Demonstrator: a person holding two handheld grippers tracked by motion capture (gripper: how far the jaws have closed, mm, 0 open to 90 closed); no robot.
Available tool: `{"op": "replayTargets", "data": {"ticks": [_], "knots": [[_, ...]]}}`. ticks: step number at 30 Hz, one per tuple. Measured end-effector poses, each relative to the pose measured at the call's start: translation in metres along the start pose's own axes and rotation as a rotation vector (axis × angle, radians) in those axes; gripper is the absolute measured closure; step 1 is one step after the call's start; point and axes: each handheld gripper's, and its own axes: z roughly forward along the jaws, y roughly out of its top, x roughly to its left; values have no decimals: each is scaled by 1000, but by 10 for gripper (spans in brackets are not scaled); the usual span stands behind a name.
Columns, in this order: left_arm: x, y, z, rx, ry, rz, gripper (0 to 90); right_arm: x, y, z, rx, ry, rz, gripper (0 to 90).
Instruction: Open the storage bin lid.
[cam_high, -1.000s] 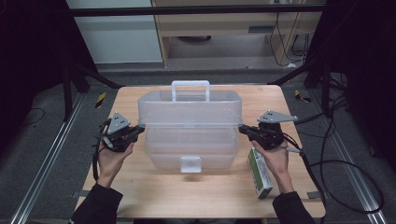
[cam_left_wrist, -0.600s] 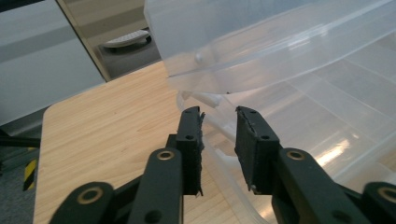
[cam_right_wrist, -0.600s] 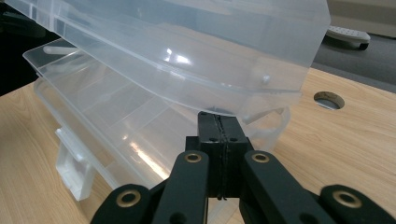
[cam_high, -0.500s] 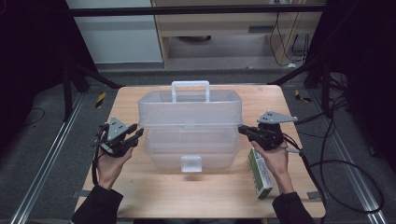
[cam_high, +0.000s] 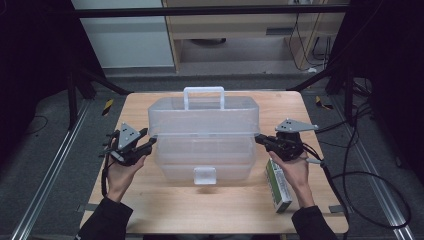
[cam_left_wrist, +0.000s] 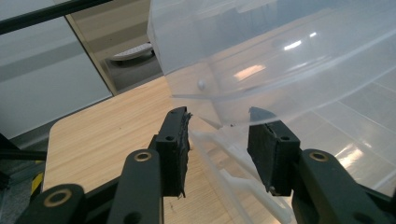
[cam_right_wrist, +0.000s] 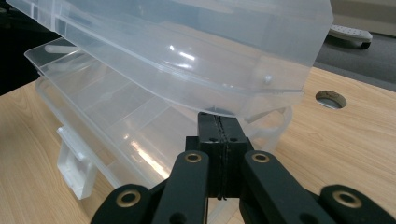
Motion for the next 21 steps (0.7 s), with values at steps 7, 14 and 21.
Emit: {"op": "replayTargets", "data": {"ticks": [7, 14, 21], "knots": [[-1, 4, 2, -15, 15, 16, 586, 1, 0, 1, 3, 4, 0, 900], [-5, 8, 3, -36, 22, 20, 620, 1, 0, 2, 4, 6, 1, 900], [-6, 9, 2, -27, 38, 14, 636, 1, -1, 2, 4, 3, -2, 900]]}}
